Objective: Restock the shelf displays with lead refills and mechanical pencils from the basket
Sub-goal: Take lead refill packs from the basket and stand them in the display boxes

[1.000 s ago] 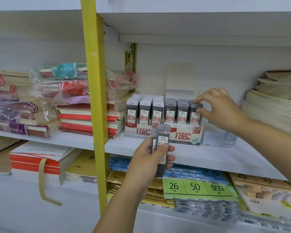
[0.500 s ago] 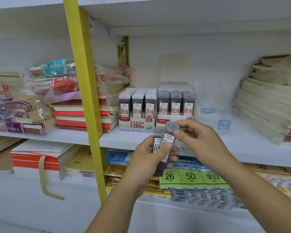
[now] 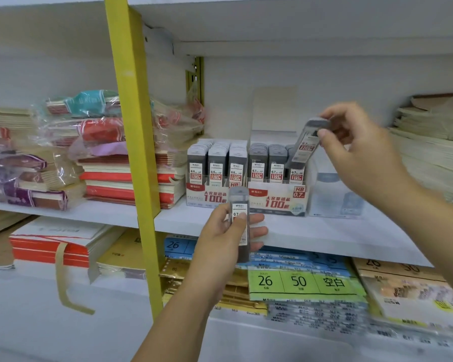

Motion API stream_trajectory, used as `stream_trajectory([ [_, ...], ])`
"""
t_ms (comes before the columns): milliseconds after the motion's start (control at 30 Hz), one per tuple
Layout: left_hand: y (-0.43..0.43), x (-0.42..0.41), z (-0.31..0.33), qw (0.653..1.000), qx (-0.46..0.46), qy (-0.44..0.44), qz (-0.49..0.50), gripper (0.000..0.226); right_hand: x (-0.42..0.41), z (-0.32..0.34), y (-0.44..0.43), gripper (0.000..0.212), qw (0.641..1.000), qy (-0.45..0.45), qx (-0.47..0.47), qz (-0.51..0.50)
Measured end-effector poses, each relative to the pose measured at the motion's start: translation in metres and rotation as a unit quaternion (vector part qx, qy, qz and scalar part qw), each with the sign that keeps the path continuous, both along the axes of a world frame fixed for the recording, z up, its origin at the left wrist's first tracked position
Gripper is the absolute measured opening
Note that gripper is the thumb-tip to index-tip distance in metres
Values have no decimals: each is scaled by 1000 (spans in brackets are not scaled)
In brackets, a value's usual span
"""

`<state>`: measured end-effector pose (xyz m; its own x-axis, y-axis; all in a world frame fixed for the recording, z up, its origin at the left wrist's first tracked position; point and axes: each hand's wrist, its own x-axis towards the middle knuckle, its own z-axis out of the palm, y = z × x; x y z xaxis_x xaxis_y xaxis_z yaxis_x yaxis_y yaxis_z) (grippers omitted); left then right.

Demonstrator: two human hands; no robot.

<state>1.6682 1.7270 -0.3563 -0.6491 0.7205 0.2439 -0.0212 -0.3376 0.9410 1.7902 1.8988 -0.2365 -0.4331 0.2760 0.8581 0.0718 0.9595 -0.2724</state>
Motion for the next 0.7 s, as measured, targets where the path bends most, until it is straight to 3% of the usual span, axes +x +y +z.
stream_trajectory([
  [167,-2,-8,-1,999,21,-12,31,21,-9,-3,21,17,993,-91,40,-56],
  [367,-3,-10,-3,999,12,4,37,21,-20,-6,33,20,987,-136,-22,-83],
  [433,-3,-10,-3,999,12,8,35,19,-22,-10,34,20,983,-153,-4,-98],
  [600,-4,-9,-2,1000,-4,12,23,14,-26,-17,32,25,966,-177,38,-183],
  [700,-7,-5,0,1000,-6,8,10,16,-19,-23,20,27,977,-121,44,-170],
])
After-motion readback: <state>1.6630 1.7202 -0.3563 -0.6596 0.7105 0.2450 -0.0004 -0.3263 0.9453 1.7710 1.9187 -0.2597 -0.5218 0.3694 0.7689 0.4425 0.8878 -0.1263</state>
